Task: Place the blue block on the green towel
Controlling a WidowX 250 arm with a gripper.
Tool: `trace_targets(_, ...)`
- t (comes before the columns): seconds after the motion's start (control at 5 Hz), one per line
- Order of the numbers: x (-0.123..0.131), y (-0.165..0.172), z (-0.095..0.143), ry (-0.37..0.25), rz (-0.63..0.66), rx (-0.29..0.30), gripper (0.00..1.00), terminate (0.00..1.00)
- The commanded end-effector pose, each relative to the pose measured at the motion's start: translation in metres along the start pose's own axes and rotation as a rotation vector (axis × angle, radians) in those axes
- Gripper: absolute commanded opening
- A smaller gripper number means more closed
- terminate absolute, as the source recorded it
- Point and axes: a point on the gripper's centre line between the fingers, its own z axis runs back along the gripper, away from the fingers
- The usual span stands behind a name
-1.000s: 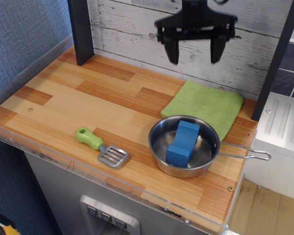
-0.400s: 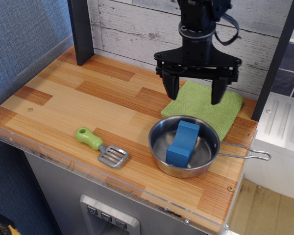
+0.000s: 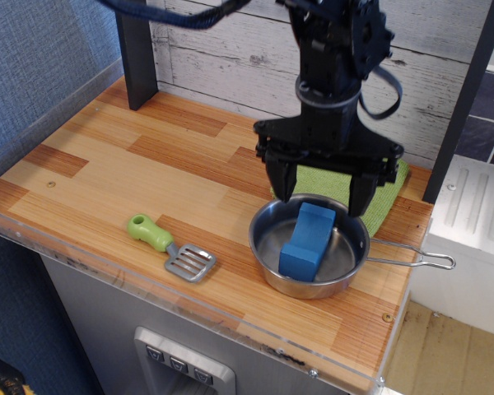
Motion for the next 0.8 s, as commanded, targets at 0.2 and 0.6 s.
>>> trace_targets(0.2, -0.009, -0.003, -0.027, 0.018, -0.040, -0.007, 1.00, 0.00)
trace_targets(0.6, -0.015, 0.004, -0.043, 0.061, -0.035, 0.017, 1.00, 0.00)
